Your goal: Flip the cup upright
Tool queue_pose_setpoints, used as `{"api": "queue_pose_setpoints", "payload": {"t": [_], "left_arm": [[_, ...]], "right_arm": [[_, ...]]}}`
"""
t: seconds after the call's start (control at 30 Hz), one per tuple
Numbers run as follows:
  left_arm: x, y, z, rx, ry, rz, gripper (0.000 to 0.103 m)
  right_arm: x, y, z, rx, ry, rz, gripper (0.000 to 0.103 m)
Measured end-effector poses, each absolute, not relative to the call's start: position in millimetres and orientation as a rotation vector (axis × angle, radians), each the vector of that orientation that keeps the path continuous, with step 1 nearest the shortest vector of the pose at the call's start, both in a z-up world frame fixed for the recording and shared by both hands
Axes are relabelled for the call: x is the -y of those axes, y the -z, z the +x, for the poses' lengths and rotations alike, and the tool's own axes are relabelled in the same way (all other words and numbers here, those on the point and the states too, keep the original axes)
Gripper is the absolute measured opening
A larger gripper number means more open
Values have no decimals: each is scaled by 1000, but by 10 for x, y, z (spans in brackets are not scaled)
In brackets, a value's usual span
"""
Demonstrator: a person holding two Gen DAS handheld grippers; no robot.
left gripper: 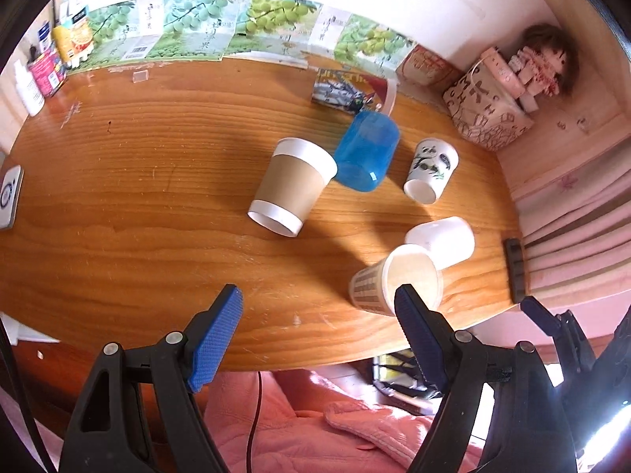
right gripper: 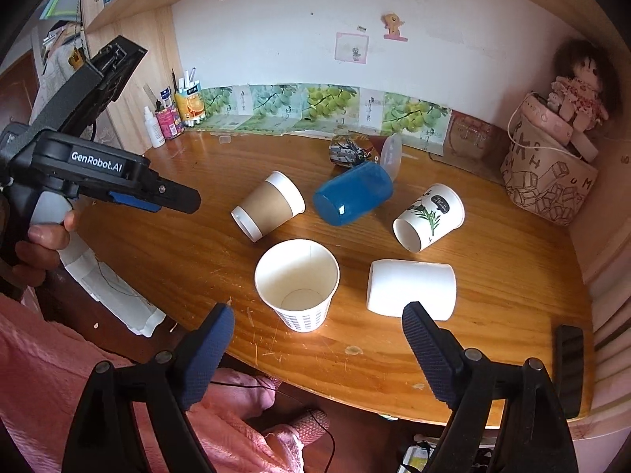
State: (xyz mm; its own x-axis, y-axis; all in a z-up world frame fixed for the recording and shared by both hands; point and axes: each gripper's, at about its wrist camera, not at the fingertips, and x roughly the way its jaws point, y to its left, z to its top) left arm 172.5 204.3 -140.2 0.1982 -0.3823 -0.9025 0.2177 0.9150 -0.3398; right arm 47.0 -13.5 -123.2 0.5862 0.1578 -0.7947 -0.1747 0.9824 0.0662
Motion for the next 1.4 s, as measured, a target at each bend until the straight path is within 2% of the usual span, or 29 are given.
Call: {"api": "queue_pose_setpoints", "payload": {"t": [0.13,0.23,0.47,0.7,1.03,1.4], "left_arm": [[-1962,1196,1603,-1243,444,-170,82],[-1864,976,1497,-1148,472,-166,89],[-1778,602,1365,-951,419,-201,96],[-1637,413,1239,-829,309,-97,97],[-1551,188,1053,-669,199,25,100],[-1493,119,963,-593,174,63,101]], "right_arm": [[186,984,428,-926,-190,-14,88],[215,820,396,-914,-195,-4,88],[337,526,296,-834,-184,71,88],[538,432,305,-755,-98,153,88],[525,415,327,-736,-68,157,88],[538,291,318,-697,-56,182,88]]}}
